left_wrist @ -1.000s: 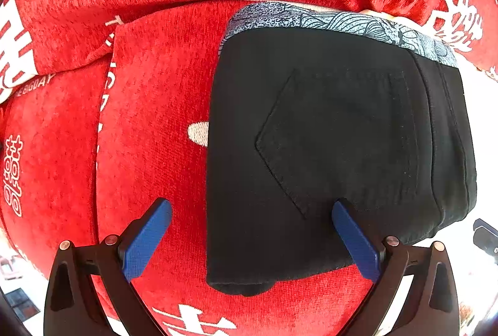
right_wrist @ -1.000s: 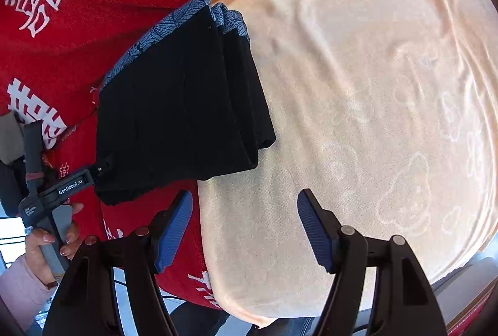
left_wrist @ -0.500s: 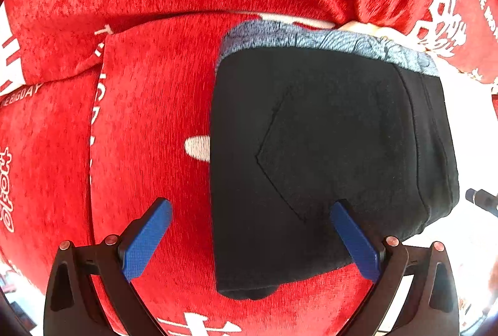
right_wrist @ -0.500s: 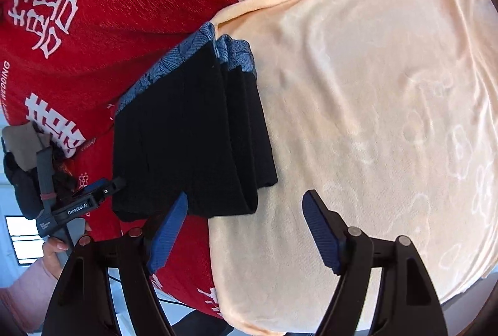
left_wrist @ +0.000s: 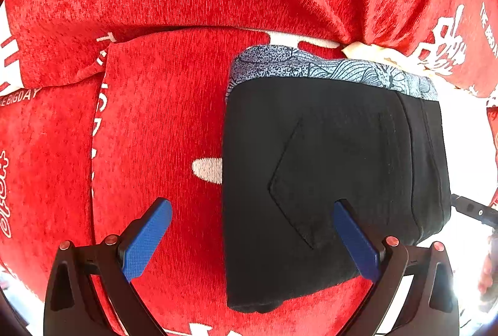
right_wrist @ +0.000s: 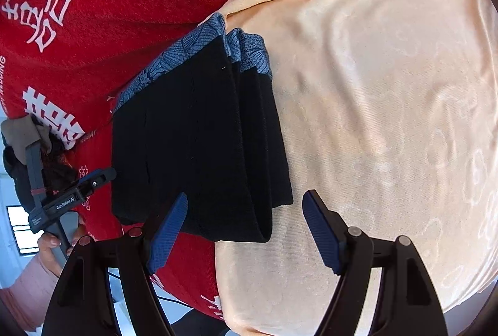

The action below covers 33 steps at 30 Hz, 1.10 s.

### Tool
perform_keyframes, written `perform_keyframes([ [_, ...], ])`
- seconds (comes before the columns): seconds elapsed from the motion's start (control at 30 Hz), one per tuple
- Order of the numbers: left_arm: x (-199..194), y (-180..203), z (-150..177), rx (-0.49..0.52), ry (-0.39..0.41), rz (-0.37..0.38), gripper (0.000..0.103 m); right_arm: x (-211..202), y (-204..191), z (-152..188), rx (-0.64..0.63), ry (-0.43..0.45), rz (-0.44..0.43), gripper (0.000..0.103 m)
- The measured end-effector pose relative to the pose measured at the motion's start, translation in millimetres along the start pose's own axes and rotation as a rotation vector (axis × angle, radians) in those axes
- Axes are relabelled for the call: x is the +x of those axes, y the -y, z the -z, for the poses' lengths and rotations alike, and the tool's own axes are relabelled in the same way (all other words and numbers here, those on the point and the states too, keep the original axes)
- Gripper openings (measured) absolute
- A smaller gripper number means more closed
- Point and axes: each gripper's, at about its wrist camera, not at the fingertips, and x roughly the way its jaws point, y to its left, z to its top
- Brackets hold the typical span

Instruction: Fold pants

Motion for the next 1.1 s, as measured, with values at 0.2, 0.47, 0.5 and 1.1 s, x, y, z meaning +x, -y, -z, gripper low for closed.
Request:
perform_keyframes([
  [0.2, 0, 1, -3, 0.004, 0.002, 0.008, 0.103, 5, -4, -4, -0.009, -0.007, 0.009, 0.079],
  [0.47, 0, -2, -9, 0.004, 0.012, 0.028, 0.103, 10, -5, -12, -0.031, -0.024, 0.008, 0.079],
  [0.5, -1, -4, -10, 0.001, 0.017, 0.041, 0.103, 12, -4, -13, -0.037, -0.034, 0.001, 0.079],
  [1.1, 35, -26, -31, 0.025, -0.071, 0.323, 0.103, 49, 25, -59, -0.013, -0.128, -0.263, 0.079],
])
